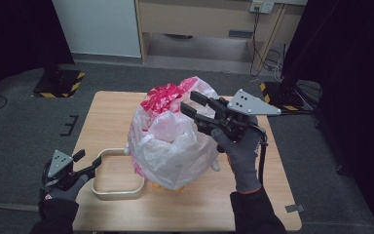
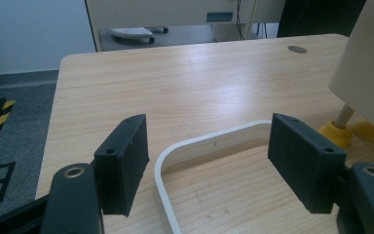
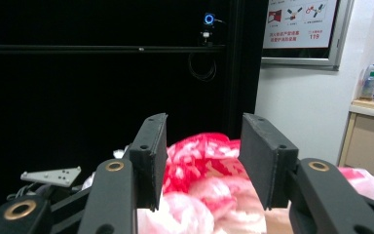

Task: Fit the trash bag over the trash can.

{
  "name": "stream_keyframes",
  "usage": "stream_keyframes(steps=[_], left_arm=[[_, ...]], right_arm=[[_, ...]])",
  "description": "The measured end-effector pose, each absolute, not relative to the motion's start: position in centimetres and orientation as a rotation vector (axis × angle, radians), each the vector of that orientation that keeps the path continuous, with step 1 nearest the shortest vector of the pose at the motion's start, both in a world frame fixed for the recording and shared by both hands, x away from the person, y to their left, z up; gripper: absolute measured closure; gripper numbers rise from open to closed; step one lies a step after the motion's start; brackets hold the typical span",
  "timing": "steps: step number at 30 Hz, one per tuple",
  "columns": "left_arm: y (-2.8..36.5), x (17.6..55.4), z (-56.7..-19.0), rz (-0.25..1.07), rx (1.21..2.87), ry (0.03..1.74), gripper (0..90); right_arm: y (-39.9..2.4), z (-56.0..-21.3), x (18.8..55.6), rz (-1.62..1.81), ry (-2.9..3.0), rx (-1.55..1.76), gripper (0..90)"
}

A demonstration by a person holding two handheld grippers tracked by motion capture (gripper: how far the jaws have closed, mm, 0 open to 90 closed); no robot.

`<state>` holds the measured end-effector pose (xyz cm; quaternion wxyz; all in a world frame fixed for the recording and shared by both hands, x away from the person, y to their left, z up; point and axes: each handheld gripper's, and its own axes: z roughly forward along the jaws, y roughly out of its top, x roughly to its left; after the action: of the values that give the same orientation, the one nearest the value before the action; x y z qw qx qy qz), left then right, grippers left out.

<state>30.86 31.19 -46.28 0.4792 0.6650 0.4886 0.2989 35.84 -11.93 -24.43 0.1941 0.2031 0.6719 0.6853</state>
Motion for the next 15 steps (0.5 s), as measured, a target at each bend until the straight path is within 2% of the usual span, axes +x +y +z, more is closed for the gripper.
stream_keyframes(steps=[5,15], left_arm=[[31.2,30.9,-46.3,0.727,1.624,1.191,30.5],[31.2,30.9,-46.4,0.724,1.626,1.192,30.5]], right_arm=[[-10.9,-24.0,36.3,1.937,1.907,0.566,51.2],[-8.9,-26.4,36.6,1.704,2.103,0.553,58.3]])
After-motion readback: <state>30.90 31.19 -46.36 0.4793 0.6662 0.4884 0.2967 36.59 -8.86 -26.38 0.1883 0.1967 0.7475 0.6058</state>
